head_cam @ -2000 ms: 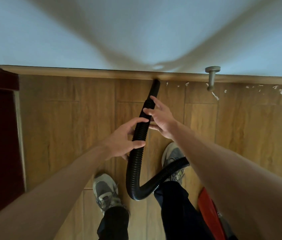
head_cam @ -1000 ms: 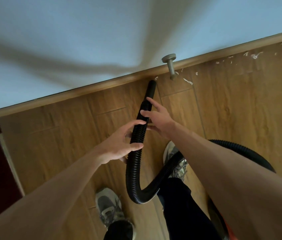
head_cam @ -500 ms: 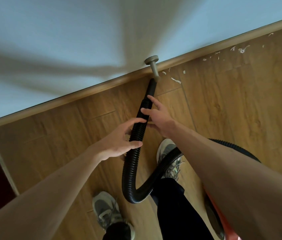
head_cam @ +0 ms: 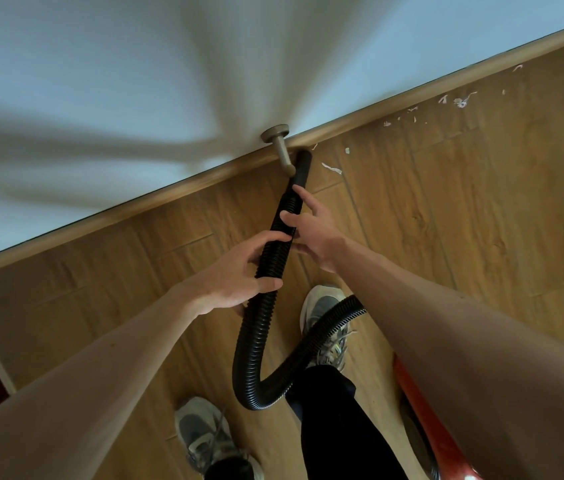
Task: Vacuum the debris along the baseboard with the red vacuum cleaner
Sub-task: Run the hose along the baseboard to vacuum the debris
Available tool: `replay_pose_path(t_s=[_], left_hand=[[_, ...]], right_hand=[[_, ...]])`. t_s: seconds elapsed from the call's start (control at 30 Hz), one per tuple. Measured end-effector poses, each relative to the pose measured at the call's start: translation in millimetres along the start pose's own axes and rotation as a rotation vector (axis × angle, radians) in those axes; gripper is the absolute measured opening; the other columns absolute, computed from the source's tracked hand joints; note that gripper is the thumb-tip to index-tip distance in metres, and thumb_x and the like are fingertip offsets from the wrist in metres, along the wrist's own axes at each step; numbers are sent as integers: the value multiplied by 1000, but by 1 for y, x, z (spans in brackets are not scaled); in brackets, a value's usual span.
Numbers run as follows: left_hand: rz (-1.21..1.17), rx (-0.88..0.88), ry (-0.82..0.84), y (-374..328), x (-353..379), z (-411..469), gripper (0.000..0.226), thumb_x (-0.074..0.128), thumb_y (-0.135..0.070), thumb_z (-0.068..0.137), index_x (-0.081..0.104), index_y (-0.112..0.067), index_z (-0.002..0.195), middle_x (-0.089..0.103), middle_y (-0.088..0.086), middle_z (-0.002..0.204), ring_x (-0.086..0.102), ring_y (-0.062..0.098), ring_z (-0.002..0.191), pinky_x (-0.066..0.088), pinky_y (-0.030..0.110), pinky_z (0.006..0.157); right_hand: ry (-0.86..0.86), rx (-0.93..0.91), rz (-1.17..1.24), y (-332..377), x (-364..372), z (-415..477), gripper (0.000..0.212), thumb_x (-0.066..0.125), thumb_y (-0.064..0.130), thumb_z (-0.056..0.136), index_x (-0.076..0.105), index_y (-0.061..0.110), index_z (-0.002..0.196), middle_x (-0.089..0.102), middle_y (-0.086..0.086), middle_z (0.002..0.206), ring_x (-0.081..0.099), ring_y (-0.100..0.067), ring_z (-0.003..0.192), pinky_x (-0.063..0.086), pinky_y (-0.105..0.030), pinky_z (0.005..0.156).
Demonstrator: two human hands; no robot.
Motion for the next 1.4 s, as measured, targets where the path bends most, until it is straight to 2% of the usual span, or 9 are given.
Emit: replay_pose_path(t_s=[0.13, 0.27, 0.4, 0.57, 0.7, 0.97, 1.13, 1.27, 1.4], left_hand=[[2, -28, 11, -5, 3, 7, 62, 68, -11, 91, 44, -50, 132, 57, -2, 123, 67, 17, 95, 59, 28, 56], [-4, -48, 28, -12, 8, 12, 61, 67, -10, 91, 46, -52, 129, 57, 0, 123, 71, 24, 90, 61, 40, 58], [15, -46, 45, -16, 12, 13, 61, 67, -9, 91, 46, -52, 128, 57, 2, 122, 71, 27, 89, 62, 48, 60], [5, -78, 71, -13, 15, 5, 62, 67, -9, 91, 46, -53, 129, 57, -1, 123, 72, 28, 89, 61, 52, 62], [-6, -85, 68, -6, 16, -4, 61, 67, -9, 91, 46, -53, 130, 58, -1, 123, 70, 26, 93, 62, 47, 63], [11, -60, 86, 2, 28, -9, 62, 66, -7, 91, 45, -47, 134, 54, -7, 120, 60, 15, 97, 56, 21, 59], [72, -30, 100, -6, 34, -1, 60, 67, -6, 91, 45, -40, 135, 53, -6, 118, 60, 14, 95, 55, 18, 57], [89, -32, 117, -13, 37, 6, 60, 67, -9, 91, 45, -45, 132, 53, -3, 118, 63, 21, 97, 61, 32, 65], [128, -21, 119, -23, 36, 15, 60, 68, -11, 90, 45, -49, 130, 54, -3, 117, 64, 26, 100, 62, 46, 72]], right_hand=[[-17, 9, 17, 5, -10, 3, 68, 57, 1, 97, 39, 38, 150, 60, 2, 112, 66, -21, 103, 61, -41, 81], [-25, 6, 20, 10, -19, 1, 67, 58, 1, 97, 40, 38, 149, 62, -1, 118, 68, -19, 98, 59, -29, 60], [-31, 12, 49, 9, -26, -1, 67, 58, 0, 96, 40, 38, 149, 61, -3, 122, 68, -20, 99, 57, -25, 52], [-34, 32, 90, -2, -26, -6, 67, 60, 1, 95, 42, 38, 148, 62, -6, 122, 70, -24, 101, 63, -36, 68], [-26, 46, 95, -12, -19, -10, 67, 61, 2, 95, 42, 39, 148, 64, -3, 119, 70, -24, 100, 63, -37, 71], [-33, 68, 127, -29, -21, -19, 66, 61, 3, 95, 43, 38, 147, 64, -1, 118, 69, -24, 103, 61, -36, 69], [-56, 57, 131, -25, -35, -20, 64, 61, 1, 96, 44, 36, 147, 66, -4, 112, 70, -21, 92, 59, -32, 62], [-65, 48, 146, -16, -44, -20, 65, 60, -1, 96, 44, 35, 147, 65, -8, 115, 68, -18, 82, 56, -27, 54], [-71, 33, 164, -8, -52, -19, 65, 59, -2, 95, 44, 34, 147, 64, -11, 123, 68, -19, 87, 57, -29, 57]])
Point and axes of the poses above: each hand's wrist, its own z-axis towards the middle knuckle, its own x-axis out of the palm, y = z × x, the point moved 10 cm from there along z, towards the middle knuckle
